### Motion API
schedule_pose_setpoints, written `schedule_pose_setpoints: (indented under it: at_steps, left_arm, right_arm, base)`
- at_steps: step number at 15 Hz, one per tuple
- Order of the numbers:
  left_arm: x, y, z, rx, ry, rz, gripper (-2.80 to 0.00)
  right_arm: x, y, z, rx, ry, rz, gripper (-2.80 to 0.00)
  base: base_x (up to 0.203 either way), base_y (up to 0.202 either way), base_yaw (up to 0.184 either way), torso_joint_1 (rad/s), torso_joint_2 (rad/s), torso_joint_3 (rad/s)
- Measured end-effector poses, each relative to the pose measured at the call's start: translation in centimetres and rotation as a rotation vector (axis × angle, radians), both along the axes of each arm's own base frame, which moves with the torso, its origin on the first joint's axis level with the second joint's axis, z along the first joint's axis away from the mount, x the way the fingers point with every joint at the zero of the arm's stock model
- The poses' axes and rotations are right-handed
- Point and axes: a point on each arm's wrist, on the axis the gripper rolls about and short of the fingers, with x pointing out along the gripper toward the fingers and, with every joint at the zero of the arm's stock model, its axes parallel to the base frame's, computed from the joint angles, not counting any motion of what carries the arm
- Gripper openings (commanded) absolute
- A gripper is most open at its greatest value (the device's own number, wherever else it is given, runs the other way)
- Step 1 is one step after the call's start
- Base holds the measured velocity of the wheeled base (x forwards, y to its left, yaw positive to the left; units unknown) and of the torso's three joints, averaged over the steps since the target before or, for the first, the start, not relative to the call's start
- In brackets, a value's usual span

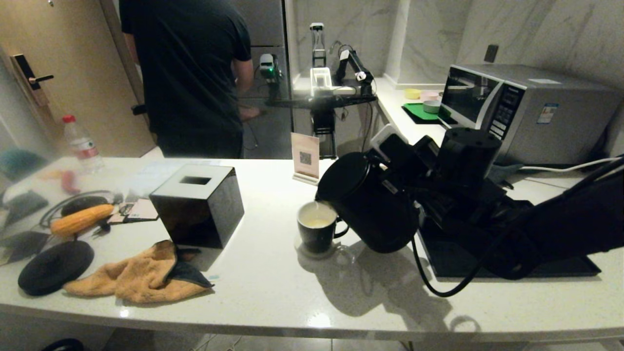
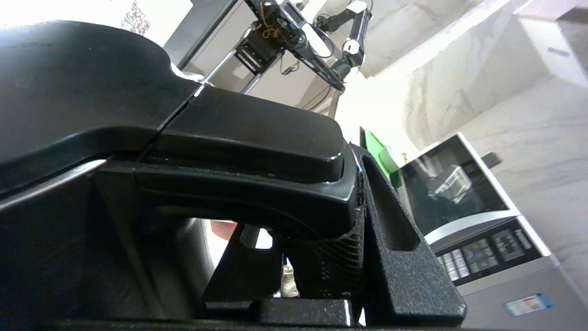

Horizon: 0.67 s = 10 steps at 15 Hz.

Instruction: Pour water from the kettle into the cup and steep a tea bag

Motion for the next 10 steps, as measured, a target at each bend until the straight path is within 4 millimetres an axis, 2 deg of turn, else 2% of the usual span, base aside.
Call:
schedule_pose_setpoints:
  at_steps: [10]
  left_arm:
    - [0.0,0.0,0.0,0.0,0.0,0.0,-2.8]
  right_arm:
    - [-0.27,-0.21,0.68,0.143,0.012,0.008,-2.8]
  base:
    - [0.0,0.0,0.0,0.0,0.0,0.0]
